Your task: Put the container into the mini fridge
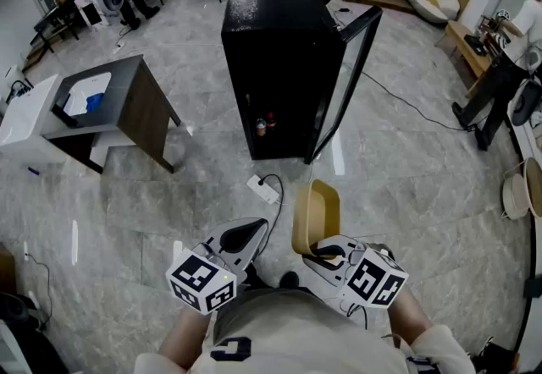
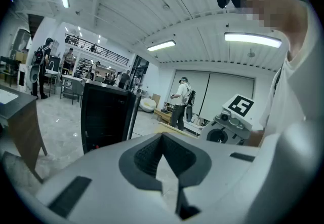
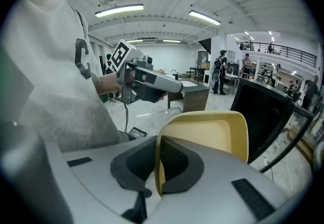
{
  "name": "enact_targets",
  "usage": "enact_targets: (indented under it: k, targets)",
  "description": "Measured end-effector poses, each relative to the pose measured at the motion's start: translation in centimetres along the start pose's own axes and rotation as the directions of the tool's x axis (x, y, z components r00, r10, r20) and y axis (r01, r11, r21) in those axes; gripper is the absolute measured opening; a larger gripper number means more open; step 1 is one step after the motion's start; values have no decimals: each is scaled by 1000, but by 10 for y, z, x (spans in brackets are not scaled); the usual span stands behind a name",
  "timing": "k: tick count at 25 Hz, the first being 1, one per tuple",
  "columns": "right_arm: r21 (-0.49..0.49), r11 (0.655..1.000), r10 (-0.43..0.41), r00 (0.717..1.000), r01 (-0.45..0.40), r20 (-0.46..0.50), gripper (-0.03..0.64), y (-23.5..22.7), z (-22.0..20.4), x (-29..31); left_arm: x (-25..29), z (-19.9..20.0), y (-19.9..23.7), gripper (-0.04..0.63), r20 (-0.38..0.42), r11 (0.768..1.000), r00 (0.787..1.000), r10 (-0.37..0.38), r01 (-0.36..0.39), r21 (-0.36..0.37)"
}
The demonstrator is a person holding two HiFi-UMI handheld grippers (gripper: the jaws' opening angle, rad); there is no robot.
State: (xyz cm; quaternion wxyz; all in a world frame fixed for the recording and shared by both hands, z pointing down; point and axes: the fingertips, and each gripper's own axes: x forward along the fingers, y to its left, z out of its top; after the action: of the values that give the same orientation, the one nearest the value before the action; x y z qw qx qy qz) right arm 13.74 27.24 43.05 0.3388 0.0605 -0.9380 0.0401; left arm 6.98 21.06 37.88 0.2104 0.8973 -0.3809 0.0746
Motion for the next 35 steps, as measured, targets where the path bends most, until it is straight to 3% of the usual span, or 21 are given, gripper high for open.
enact_targets:
  k: [9,13,19,25,35]
  targets:
    - [-47,999,6,1000,-5,14,31,0,12,-4,-9,5,-1,57,7,999,999,40,-41,33]
    - [-49,999,-1,1000,0,-7,31,-9,20,-4,-3,16,4,57,17,999,1000,8,-9,47]
    - [-129,991,-42,997,33,-64,31,-36,47,2,3,42,25,57,44,993,997,-69,65,95]
    - [-240,970,-81,986,45,-144,31,-68,94,26,-6,70,64,57,34,974,995,-89,80,211]
    - [-251,968,-73,972,15,-225,31,-99,145,101,-37,88,151,57,17,950,997,-75,66,305]
